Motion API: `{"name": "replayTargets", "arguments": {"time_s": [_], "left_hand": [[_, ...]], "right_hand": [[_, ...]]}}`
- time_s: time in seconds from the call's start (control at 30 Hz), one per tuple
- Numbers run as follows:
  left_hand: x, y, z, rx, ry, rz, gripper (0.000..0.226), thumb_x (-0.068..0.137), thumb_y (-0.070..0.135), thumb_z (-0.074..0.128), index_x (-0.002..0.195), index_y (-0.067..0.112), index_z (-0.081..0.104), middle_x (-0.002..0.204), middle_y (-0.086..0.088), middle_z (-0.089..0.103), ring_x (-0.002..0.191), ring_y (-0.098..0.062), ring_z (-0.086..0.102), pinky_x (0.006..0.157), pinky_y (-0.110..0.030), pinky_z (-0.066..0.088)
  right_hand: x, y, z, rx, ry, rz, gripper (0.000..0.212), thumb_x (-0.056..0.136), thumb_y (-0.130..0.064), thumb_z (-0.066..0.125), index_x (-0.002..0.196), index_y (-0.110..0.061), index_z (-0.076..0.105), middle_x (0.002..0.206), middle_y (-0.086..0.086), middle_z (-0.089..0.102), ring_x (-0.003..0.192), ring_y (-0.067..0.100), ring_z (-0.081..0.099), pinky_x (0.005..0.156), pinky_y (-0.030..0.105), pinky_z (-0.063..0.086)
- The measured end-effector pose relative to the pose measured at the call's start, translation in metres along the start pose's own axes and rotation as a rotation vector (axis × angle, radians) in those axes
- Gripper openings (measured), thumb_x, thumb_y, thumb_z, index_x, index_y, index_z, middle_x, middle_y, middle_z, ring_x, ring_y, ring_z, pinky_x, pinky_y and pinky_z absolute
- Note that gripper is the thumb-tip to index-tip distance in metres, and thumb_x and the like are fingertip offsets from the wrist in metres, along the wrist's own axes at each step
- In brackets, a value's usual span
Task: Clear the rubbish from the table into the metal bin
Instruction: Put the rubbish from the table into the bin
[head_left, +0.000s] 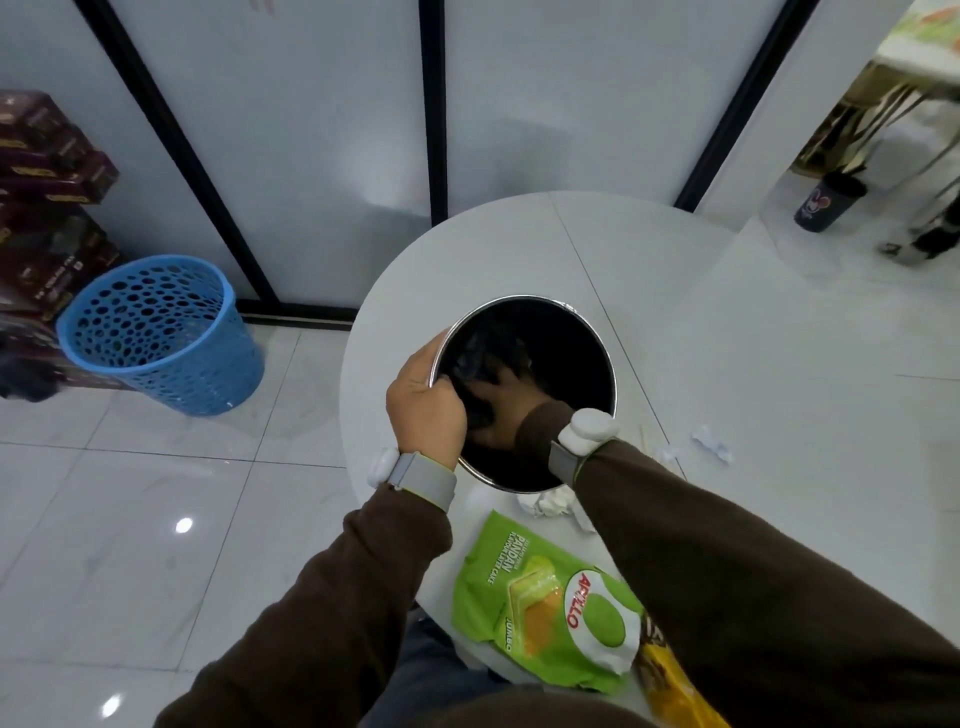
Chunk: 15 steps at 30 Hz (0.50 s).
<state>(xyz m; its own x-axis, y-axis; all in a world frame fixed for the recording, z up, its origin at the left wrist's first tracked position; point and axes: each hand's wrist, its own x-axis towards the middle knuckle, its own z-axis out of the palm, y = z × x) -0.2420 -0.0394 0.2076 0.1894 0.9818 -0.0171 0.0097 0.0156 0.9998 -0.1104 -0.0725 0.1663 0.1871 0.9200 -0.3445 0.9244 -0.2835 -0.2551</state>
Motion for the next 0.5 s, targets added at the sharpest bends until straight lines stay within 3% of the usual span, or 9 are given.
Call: {"name": "replayTargets", "arguments": {"time_s": [0.07, 0.13, 0.23, 0.37, 0.5], "left_hand": [[-0.001, -0.003, 0.005, 0.001, -0.008, -0.042, 0.060, 0.082, -0.017, 0.045, 0.119, 0.019, 0.075, 0.115, 0.007, 0.073, 0.109, -0.004, 0.065, 0.091, -0.006, 0.047], [-0.004, -0.003, 0.012, 0.019, 0.001, -0.051, 0.059, 0.082, -0.017, 0.045, 0.120, 0.017, 0.075, 0.115, 0.006, 0.073, 0.110, -0.006, 0.064, 0.089, -0.004, 0.046], [0.000, -0.008, 0.018, 0.071, -0.013, -0.051, 0.059, 0.082, -0.016, 0.045, 0.121, 0.017, 0.074, 0.117, 0.005, 0.072, 0.112, -0.009, 0.064, 0.091, -0.006, 0.047], [0.009, -0.017, 0.023, 0.077, -0.034, -0.073, 0.061, 0.080, -0.014, 0.045, 0.122, 0.019, 0.075, 0.120, 0.002, 0.073, 0.115, -0.013, 0.066, 0.100, -0.019, 0.051], [0.016, -0.027, 0.026, 0.118, -0.054, -0.087, 0.059, 0.081, -0.011, 0.047, 0.122, 0.021, 0.074, 0.122, 0.003, 0.072, 0.116, -0.013, 0.065, 0.104, -0.026, 0.051]], "right_hand": [[-0.017, 0.009, 0.002, 0.026, 0.044, -0.010, 0.069, 0.083, -0.052, 0.066, 0.147, -0.040, 0.041, 0.163, 0.009, 0.018, 0.142, 0.050, 0.025, 0.118, 0.054, 0.026], [-0.036, 0.017, 0.004, 0.091, 0.099, -0.041, 0.054, 0.086, -0.051, 0.065, 0.135, -0.030, 0.057, 0.154, 0.008, 0.037, 0.136, 0.041, 0.042, 0.112, 0.046, 0.039], [-0.068, 0.032, 0.000, 0.219, 0.452, -0.183, 0.025, 0.092, -0.037, 0.062, 0.108, -0.021, 0.073, 0.122, 0.001, 0.065, 0.111, 0.022, 0.064, 0.094, 0.037, 0.052], [-0.102, 0.070, -0.005, 0.430, 0.961, -0.113, 0.009, 0.091, -0.013, 0.063, 0.095, -0.013, 0.072, 0.097, -0.003, 0.067, 0.082, 0.015, 0.063, 0.070, 0.025, 0.052], [-0.113, 0.135, 0.007, 0.482, 1.126, 0.160, 0.010, 0.088, -0.004, 0.064, 0.095, -0.010, 0.068, 0.093, 0.000, 0.063, 0.070, 0.015, 0.059, 0.058, 0.022, 0.049]]}}
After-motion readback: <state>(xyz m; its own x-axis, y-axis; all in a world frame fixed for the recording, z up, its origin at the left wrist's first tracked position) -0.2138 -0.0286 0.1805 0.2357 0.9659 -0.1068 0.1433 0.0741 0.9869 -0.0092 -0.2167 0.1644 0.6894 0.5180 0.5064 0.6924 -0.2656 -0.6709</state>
